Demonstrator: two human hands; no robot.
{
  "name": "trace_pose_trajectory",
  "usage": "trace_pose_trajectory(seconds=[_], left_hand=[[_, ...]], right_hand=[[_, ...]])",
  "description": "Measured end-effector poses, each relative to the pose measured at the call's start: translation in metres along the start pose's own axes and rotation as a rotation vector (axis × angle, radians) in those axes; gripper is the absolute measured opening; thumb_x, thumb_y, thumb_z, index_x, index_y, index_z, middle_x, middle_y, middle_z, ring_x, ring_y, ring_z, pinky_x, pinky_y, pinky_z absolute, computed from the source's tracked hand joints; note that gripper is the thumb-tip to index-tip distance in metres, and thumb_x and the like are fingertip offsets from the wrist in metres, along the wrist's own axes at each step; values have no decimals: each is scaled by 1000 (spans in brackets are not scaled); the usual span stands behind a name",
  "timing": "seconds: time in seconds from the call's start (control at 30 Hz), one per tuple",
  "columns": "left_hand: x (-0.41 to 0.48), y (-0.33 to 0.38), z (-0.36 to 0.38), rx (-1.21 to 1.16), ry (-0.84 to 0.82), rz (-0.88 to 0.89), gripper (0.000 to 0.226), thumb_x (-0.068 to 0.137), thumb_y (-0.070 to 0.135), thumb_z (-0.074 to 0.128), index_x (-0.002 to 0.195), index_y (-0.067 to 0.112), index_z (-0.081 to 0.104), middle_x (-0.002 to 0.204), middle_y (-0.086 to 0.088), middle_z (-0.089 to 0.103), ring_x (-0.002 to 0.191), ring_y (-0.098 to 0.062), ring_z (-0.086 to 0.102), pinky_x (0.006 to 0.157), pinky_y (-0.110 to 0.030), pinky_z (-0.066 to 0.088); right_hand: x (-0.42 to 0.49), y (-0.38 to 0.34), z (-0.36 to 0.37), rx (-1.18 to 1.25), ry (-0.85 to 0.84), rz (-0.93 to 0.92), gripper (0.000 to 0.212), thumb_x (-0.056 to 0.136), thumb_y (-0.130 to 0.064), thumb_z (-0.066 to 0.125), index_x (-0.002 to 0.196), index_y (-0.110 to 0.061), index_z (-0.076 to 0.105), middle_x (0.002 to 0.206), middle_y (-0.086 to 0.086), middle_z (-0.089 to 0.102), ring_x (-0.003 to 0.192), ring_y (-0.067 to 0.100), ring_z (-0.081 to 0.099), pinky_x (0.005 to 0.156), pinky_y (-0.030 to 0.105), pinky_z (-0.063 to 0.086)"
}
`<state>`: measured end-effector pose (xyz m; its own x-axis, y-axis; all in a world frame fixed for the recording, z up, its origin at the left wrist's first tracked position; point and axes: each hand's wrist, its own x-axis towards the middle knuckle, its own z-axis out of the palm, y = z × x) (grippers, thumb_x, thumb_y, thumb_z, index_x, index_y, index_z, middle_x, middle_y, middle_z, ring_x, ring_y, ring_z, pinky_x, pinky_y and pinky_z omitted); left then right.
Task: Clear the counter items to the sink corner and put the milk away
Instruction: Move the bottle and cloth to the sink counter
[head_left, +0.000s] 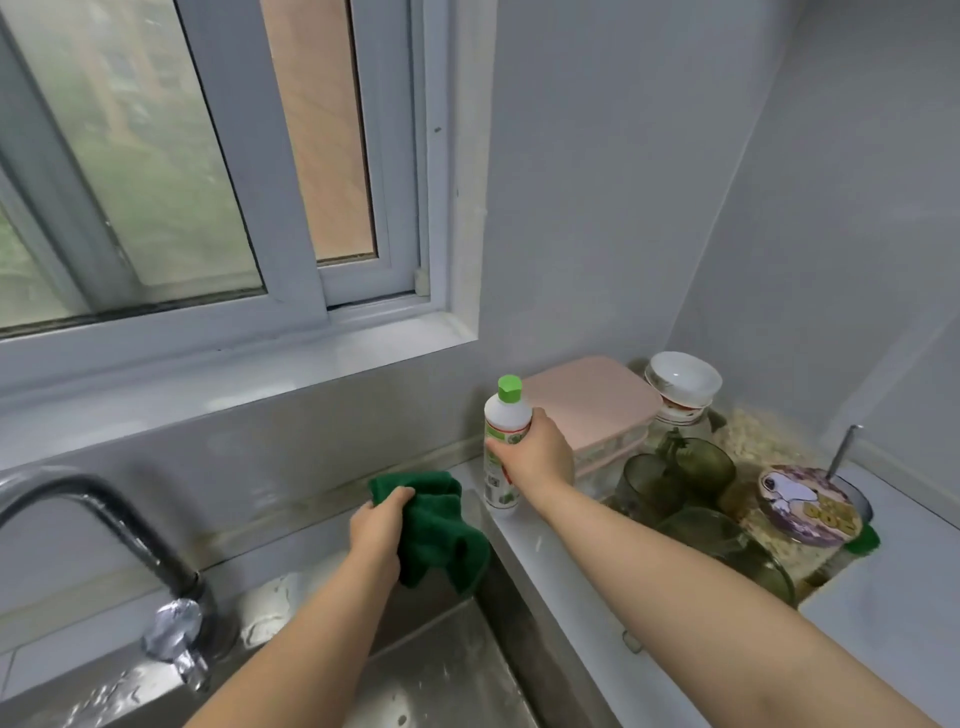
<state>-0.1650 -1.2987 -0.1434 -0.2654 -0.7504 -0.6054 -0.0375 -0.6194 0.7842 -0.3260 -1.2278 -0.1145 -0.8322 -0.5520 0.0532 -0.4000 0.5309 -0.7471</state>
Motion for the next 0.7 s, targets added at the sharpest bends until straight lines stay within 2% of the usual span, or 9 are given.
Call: trace_pose_trajectory(seconds=[0.07, 0.23, 0.43, 0.53, 0.57, 0.63, 0.7], left_hand=[[16, 5, 0, -2, -7, -11, 28, 83, 20, 67, 105, 9, 54, 101, -17, 63, 93, -36, 62, 89, -47, 51], [36, 7, 1, 12, -45, -11, 29, 84, 18, 67, 107, 7, 54, 101, -17, 63, 92, -36, 61, 87, -44, 51], [39, -4, 2, 31, -77, -43, 33, 83, 19, 67, 111, 8, 54, 98, -15, 63, 90, -33, 62, 88, -45, 51], [36, -8, 1, 32, -112, -44, 29, 85, 18, 65, 110, 7, 54, 94, -14, 64, 85, -31, 62, 83, -42, 51], [35, -9, 0, 28, -129, -52, 31, 85, 18, 65, 112, 6, 55, 97, -15, 65, 87, -32, 63, 84, -43, 51], [34, -11, -3, 24, -174, -78, 34, 85, 18, 64, 116, 8, 56, 104, -17, 66, 93, -34, 64, 86, -45, 52], [29, -11, -5, 24, -266, -104, 28, 87, 16, 59, 114, 9, 57, 105, -17, 66, 94, -34, 64, 81, -43, 53]], right_hand=[[15, -8, 14, 12, 15, 29, 49, 74, -40, 72, 113, -16, 53, 112, 2, 61, 102, 27, 59, 72, 27, 40], [35, -20, 32, 14, 37, 42, 52, 74, -41, 73, 114, -15, 51, 114, 4, 60, 104, 29, 59, 79, 35, 47], [40, -24, 36, -59, 42, 2, 61, 75, -36, 73, 121, -11, 40, 123, 8, 43, 104, 32, 56, 77, 39, 47], [32, -23, 28, 22, 50, -6, 70, 76, -31, 74, 131, -11, 36, 131, 7, 40, 111, 27, 54, 83, 37, 46], [24, -21, 24, 80, 66, -4, 68, 80, -28, 72, 134, -12, 35, 133, 6, 40, 112, 23, 54, 86, 35, 47], [2, -12, 17, 206, 88, -43, 48, 88, -20, 61, 132, -14, 41, 125, 0, 48, 108, 16, 55, 88, 30, 48], [-18, 2, 13, 219, -22, -53, 28, 93, -15, 53, 121, -13, 52, 112, -2, 55, 104, 15, 55, 89, 27, 47]])
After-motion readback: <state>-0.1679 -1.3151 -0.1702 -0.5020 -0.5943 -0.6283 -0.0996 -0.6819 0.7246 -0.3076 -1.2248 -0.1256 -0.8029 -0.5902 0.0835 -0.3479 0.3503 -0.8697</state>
